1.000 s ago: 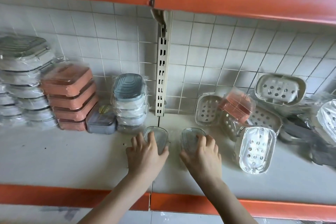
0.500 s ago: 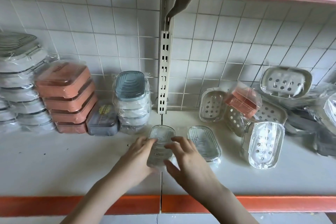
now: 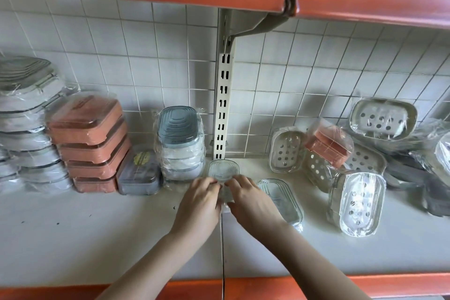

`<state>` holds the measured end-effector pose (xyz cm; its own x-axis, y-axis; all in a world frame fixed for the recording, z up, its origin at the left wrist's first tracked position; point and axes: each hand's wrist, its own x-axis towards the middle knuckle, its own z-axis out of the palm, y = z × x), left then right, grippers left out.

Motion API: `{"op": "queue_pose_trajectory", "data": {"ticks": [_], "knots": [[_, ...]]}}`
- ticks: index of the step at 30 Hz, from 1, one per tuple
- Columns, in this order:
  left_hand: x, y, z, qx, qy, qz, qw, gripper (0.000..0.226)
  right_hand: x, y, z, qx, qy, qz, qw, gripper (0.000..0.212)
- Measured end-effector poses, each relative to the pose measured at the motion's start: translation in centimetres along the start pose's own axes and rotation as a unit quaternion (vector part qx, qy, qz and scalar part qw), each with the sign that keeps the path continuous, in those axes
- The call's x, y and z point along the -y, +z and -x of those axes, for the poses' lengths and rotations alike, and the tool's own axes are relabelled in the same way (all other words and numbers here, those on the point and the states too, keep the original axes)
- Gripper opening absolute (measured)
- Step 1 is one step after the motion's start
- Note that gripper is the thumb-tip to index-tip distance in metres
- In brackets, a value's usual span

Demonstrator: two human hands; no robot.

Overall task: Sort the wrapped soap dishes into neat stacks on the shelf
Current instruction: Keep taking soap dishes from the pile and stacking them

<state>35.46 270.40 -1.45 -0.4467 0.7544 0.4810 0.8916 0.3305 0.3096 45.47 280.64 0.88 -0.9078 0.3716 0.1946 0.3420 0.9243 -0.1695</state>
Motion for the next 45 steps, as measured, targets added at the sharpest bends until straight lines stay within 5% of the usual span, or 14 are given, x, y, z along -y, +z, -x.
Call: {"op": "queue_pose_trajectory", "data": {"ticks": [11, 20, 27, 34, 45], "knots": [[-0.3, -0.2, -2.3, 0.032, -0.029, -0.131, 0.99, 0.033, -0.4, 0.3, -2.8, 0.012, 0.017, 0.022, 1.0, 0.04], [-1.0, 0.0, -1.6, 0.027, -0.03, -0.123, 0.992, 0.028, -0.6, -0.1, -2.0, 0.003, 0.029, -0.009, 1.0, 0.045], [-3.1, -0.7, -0.4, -0.015, 0.042, 0.012, 0.999, 0.024, -3.0, -1.5, 3.3, -0.17, 0.074, -0.071, 0.98, 0.032], [-6.3, 2.2, 1.7, 0.045, 0.002, 0.073, 0.996, 0.033, -5.0, 1.1, 7.9, -0.174, 0.233, -0.137, 0.947, 0.073], [-6.6, 4.5, 2.6, 0.067, -0.052, 0.117, 0.989, 0.049, -5.3, 2.0, 8.3, -0.158, 0.192, -0.173, 0.953, 0.085]]}}
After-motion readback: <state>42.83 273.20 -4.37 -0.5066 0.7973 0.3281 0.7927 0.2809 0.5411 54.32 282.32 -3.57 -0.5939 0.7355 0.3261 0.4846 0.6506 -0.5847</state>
